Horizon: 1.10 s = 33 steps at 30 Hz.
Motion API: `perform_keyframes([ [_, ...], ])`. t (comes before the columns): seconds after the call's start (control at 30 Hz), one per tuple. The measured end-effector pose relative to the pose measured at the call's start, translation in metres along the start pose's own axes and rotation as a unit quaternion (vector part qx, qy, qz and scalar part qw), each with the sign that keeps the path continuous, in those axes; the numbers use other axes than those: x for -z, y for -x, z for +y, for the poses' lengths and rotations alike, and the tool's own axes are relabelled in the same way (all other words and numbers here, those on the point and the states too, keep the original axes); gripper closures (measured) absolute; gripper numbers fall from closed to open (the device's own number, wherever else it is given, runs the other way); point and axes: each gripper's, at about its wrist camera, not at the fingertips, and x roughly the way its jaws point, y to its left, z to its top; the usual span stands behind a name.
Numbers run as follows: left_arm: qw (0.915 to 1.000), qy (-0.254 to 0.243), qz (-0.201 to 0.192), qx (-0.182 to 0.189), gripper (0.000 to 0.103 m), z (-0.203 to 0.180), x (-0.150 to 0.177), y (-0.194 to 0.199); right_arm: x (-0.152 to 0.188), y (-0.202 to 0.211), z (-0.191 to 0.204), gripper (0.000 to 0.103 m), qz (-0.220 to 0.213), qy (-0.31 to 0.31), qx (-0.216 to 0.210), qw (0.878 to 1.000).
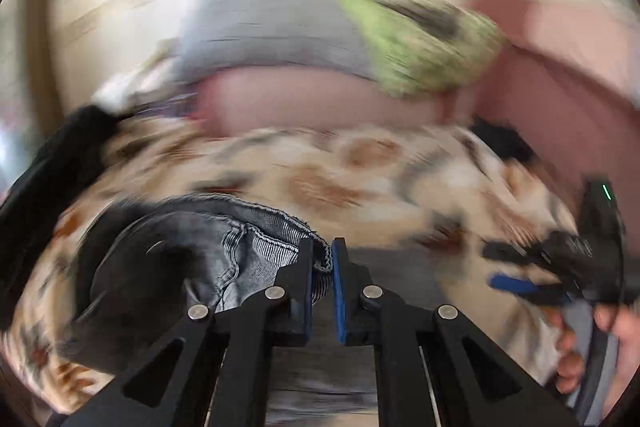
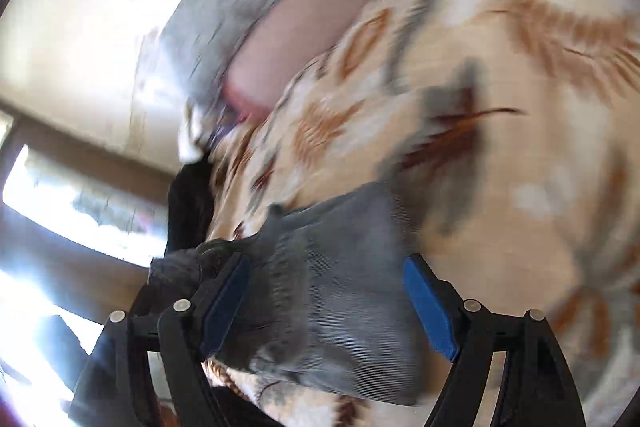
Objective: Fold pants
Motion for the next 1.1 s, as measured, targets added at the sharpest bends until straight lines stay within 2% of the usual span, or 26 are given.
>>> perform_keyframes([
  [0.1, 0.9963, -0.053, 0.05, 0.045, 0.094, -0.054, 0.025, -0.025, 0.005, 0.011, -0.024, 0.022, -0.011, -0.025, -0.001, 1.0],
  [0.13, 0.995, -0.049, 0.06, 0.063, 0.094, -0.058, 0.034, -0.025, 0.005, 0.013, -0.029, 0.022, -0.01, -0.028, -0.001, 1.0],
  [0.23, 0.9927, 0.033, 0.057, 0.101, 0.091, -0.022, 0.048, -0.008, 0.006, 0.013, -0.027, 0.022, -0.011, -0.016, -0.001, 1.0],
  [0.27, 0.993, 0.055, 0.049, 0.093, 0.089, -0.004, 0.05, -0.001, 0.006, 0.008, -0.021, 0.021, -0.008, -0.009, -0.002, 1.0],
  [0.3, 0.9949, 0.064, 0.039, 0.067, 0.086, 0.014, 0.051, 0.005, 0.007, 0.008, -0.019, 0.021, -0.005, -0.006, -0.003, 1.0],
  [0.33, 0.9952, 0.069, 0.04, 0.056, 0.075, 0.027, 0.049, 0.007, 0.008, 0.002, -0.012, 0.021, 0.0, 0.001, -0.005, 1.0],
  [0.37, 0.9932, 0.078, 0.051, 0.07, 0.065, 0.044, 0.049, 0.01, 0.011, -0.003, -0.006, 0.021, 0.004, 0.007, -0.005, 1.0],
  [0.43, 0.9899, 0.09, 0.06, 0.092, 0.063, 0.066, 0.047, 0.018, 0.019, -0.014, 0.012, 0.021, 0.018, 0.025, -0.011, 0.999],
  [0.5, 0.989, 0.101, 0.028, 0.104, 0.054, 0.091, 0.045, 0.043, 0.031, -0.023, 0.033, 0.021, 0.032, 0.05, -0.014, 0.998],
  [0.53, 0.9893, 0.108, 0.005, 0.098, 0.043, 0.106, 0.047, 0.058, 0.036, -0.025, 0.043, 0.021, 0.038, 0.063, -0.016, 0.997],
  [0.57, 0.9898, 0.116, -0.017, 0.081, 0.033, 0.122, 0.05, 0.072, 0.043, -0.028, 0.052, 0.019, 0.045, 0.078, -0.015, 0.996],
  [0.63, 0.9895, 0.132, -0.058, 0.009, 0.026, 0.156, 0.059, 0.095, 0.057, -0.029, 0.068, 0.017, 0.051, 0.127, 0.01, 0.991],
  [0.7, 0.9905, 0.118, -0.049, -0.05, 0.026, 0.179, 0.069, 0.094, 0.067, -0.032, 0.087, 0.017, 0.056, 0.216, 0.066, 0.972],
  [0.77, 0.9912, 0.104, -0.007, -0.082, 0.026, 0.198, 0.083, 0.076, 0.076, -0.041, 0.099, 0.017, 0.071, 0.29, 0.12, 0.947],
  [0.87, 0.9942, 0.078, 0.043, -0.061, 0.026, 0.203, 0.101, 0.046, 0.084, -0.059, 0.104, 0.017, 0.099, 0.358, 0.164, 0.914],
  [1.0, 0.9961, 0.034, 0.066, -0.048, 0.026, 0.182, 0.106, 0.029, 0.081, -0.078, 0.097, 0.017, 0.13, 0.359, 0.151, 0.912],
  [1.1, 0.9977, 0.025, 0.053, -0.032, 0.026, 0.178, 0.113, 0.039, 0.084, -0.086, 0.101, 0.019, 0.139, 0.377, 0.139, 0.905],
])
